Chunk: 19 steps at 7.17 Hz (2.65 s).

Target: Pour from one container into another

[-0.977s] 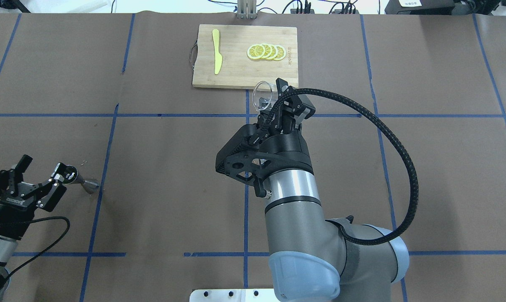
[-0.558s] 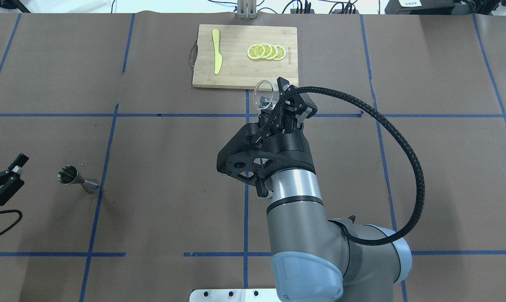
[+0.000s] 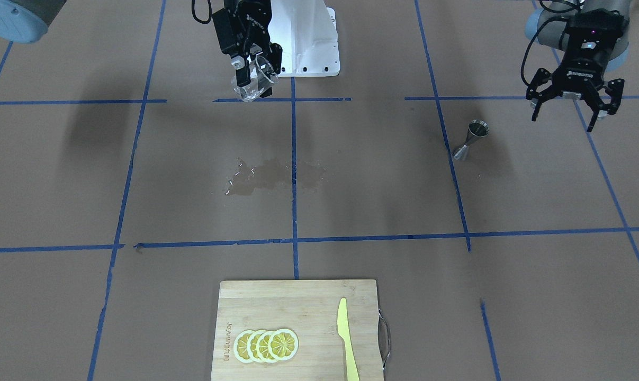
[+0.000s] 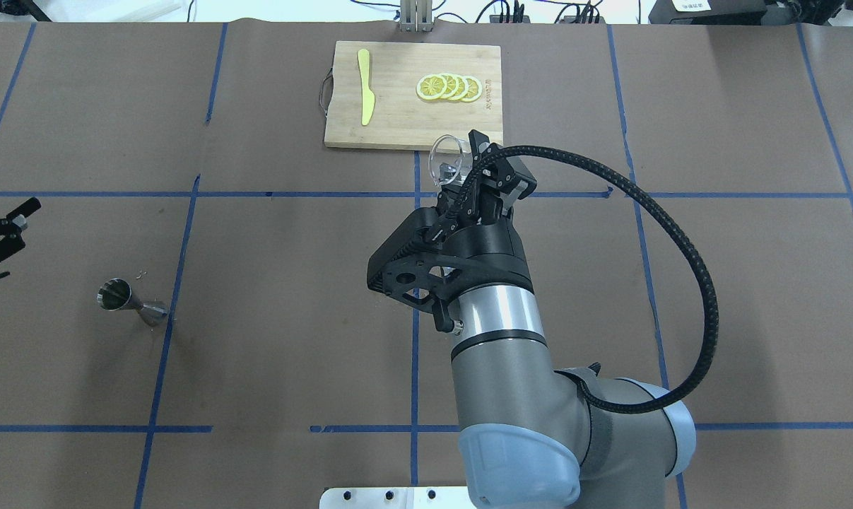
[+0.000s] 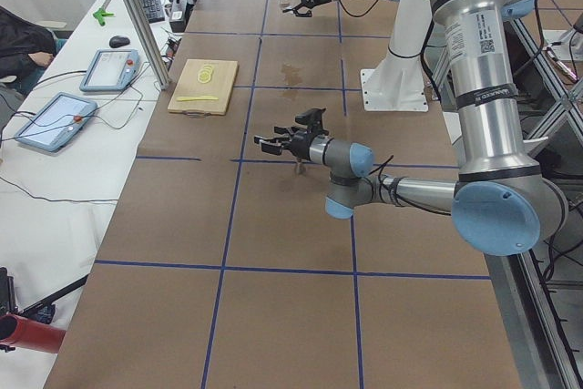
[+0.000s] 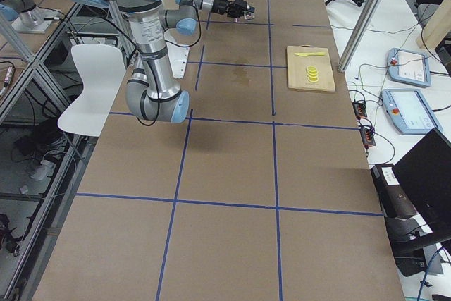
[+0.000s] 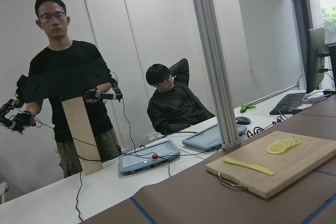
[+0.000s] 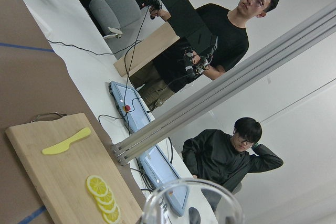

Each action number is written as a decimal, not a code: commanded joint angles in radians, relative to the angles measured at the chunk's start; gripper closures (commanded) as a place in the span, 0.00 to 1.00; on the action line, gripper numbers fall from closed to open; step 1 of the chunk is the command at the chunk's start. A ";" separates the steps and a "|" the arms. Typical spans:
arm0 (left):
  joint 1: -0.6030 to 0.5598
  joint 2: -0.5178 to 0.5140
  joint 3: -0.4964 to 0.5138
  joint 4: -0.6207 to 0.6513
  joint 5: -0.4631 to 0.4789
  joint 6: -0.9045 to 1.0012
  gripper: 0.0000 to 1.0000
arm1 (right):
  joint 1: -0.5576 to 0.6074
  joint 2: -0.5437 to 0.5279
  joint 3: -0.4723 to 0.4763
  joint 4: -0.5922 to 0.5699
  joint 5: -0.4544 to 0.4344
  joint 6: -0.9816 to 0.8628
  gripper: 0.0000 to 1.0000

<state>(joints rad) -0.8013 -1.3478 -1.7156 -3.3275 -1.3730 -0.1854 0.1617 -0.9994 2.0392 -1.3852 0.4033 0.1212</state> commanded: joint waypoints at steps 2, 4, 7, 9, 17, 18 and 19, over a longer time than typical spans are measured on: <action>-0.430 -0.135 0.016 0.511 -0.469 0.237 0.01 | 0.001 -0.007 -0.001 0.000 0.000 0.000 1.00; -0.563 -0.139 0.018 0.874 -0.601 0.238 0.00 | 0.001 -0.010 -0.001 0.000 0.000 0.002 1.00; -0.677 -0.120 0.140 1.172 -0.716 0.201 0.00 | 0.002 -0.011 0.009 0.002 0.015 0.002 1.00; -0.714 -0.123 0.203 1.428 -0.878 0.202 0.00 | 0.002 -0.013 0.016 0.002 0.025 0.002 1.00; -0.762 -0.126 0.070 1.614 -1.041 0.204 0.00 | 0.074 -0.019 0.033 0.002 0.156 0.020 1.00; -0.762 -0.131 0.068 1.614 -1.041 0.204 0.00 | 0.097 -0.033 0.033 0.002 0.202 0.111 1.00; -0.762 -0.132 0.068 1.613 -1.041 0.204 0.00 | 0.113 -0.054 0.033 0.002 0.210 0.188 1.00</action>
<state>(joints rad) -1.5632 -1.4770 -1.6466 -1.7138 -2.4152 0.0184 0.2522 -1.0328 2.0722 -1.3837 0.5890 0.2187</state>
